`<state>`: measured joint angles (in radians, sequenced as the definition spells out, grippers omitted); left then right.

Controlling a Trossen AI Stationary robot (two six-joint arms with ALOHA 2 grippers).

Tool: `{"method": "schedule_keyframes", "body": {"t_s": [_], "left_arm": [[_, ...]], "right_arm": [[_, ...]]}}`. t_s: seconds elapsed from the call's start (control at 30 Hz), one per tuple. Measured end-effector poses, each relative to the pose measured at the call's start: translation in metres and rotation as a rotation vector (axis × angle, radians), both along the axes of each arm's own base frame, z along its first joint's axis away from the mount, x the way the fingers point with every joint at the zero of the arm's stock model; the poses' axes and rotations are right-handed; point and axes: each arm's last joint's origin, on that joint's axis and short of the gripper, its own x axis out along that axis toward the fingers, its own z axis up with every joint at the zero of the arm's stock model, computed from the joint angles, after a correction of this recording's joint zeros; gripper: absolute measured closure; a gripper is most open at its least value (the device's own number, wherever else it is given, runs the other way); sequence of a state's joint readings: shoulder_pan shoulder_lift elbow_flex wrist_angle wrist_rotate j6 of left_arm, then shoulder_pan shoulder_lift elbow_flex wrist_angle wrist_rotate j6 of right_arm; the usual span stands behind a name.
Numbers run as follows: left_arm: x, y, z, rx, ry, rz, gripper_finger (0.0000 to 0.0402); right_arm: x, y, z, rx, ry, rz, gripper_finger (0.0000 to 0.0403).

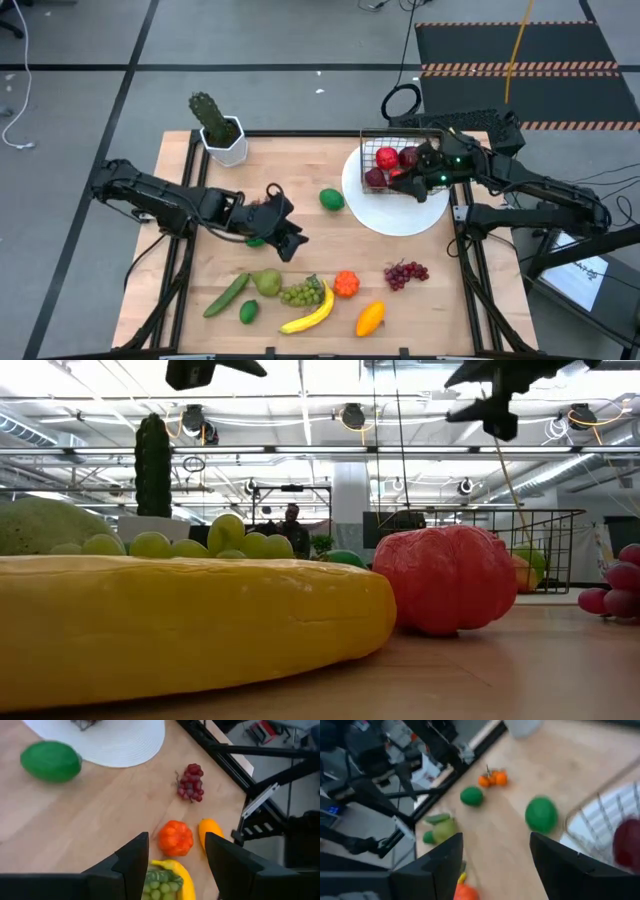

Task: Build produce basket
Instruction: Put the orange pumpkin into the gold wire basket

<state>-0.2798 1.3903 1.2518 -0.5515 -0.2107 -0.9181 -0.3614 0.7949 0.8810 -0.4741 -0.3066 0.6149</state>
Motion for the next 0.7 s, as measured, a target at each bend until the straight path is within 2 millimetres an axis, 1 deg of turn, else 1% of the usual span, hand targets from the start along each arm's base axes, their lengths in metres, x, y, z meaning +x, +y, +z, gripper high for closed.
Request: {"method": "schedule_keyframes", "body": {"t_s": [0.07,0.13,0.2,0.27,0.37,0.5,0.6,0.7], "left_arm": [[-0.001,-0.002,0.000,0.045,-0.003,-0.027,0.0208],[0.000,-0.003,-0.001,0.079,0.001,-0.039,0.0208],[0.003,-0.002,-0.005,0.094,0.013,-0.042,0.0208],[0.003,-0.001,-0.006,0.107,0.024,-0.048,0.0208],[0.006,-0.002,-0.008,0.107,0.023,-0.039,0.0208],[0.011,-0.006,-0.015,0.102,0.037,-0.029,0.0208],[0.011,-0.012,-0.020,0.114,0.069,-0.041,0.0208],[0.013,-0.019,-0.025,0.096,0.082,-0.041,0.0208]], "right_arm": [[0.002,0.001,0.002,-0.068,-0.010,-0.014,0.0185],[0.003,0.002,-0.001,-0.104,0.008,-0.053,0.0188],[0.005,0.003,-0.008,-0.066,0.017,-0.126,0.0190],[0.009,0.006,-0.014,-0.036,-0.021,-0.146,0.0190],[0.017,0.017,-0.023,-0.021,-0.068,-0.041,0.0187],[0.021,0.035,-0.039,0.077,-0.031,0.028,0.0179],[0.026,0.050,-0.040,0.121,-0.022,0.071,0.0175],[0.033,0.064,-0.040,0.125,-0.053,0.085,0.0171]]}}
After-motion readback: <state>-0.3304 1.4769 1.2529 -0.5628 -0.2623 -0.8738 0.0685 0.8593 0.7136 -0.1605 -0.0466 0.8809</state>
